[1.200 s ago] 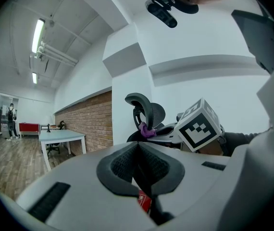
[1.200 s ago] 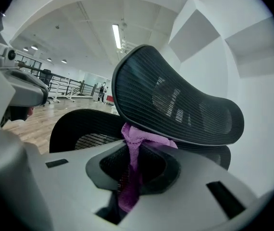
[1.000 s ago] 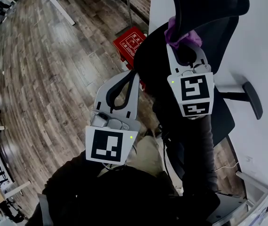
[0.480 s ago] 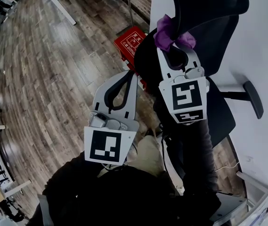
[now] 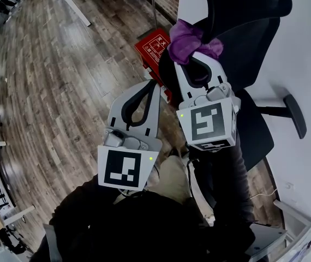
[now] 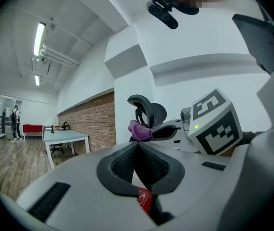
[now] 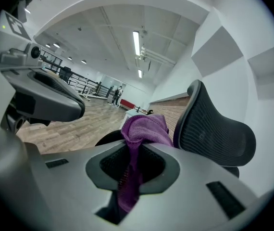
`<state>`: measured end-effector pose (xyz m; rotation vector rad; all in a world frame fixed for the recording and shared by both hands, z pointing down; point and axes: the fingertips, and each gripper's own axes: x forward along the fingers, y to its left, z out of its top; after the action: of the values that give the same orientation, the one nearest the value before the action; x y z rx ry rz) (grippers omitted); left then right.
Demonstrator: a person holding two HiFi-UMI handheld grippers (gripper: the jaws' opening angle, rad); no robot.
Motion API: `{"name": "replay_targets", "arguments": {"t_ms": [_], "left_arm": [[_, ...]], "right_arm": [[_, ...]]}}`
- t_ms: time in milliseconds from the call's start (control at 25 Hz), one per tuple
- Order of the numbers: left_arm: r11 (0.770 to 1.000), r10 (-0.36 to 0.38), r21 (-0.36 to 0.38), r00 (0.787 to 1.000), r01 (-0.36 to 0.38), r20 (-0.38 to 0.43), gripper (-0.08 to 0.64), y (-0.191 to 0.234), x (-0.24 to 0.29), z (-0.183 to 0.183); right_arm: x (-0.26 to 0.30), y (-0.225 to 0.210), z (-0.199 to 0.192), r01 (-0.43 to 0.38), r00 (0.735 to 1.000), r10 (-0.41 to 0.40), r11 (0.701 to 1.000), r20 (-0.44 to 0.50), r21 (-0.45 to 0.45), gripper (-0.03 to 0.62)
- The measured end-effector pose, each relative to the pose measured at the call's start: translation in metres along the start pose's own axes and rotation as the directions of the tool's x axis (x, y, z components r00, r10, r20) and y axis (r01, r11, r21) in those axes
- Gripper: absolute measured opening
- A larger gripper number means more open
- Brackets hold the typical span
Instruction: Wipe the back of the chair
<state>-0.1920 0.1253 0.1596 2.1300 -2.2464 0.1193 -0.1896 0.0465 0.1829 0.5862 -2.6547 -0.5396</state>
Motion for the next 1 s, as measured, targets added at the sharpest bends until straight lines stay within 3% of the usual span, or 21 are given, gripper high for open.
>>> {"name": "replay_targets", "arguments": {"t_ms": [440,1000], "left_arm": [[1.000,0.019,-0.003,1.000,-0.019,0.004,0.009,0.000,-0.003,0.002],[1.000,0.023,0.008,1.000,-0.023,-0.004,0.009,-0.006,-0.006,0.000]], "right_arm": [[-0.006,0.018,0.004,-0.052,0.998,0.055,0.994,0.024,-0.099,0.048],[-0.013,0.048,-0.008,-0.147,0.988,0.151,0.980,0.018,-0.138,0.046]]}}
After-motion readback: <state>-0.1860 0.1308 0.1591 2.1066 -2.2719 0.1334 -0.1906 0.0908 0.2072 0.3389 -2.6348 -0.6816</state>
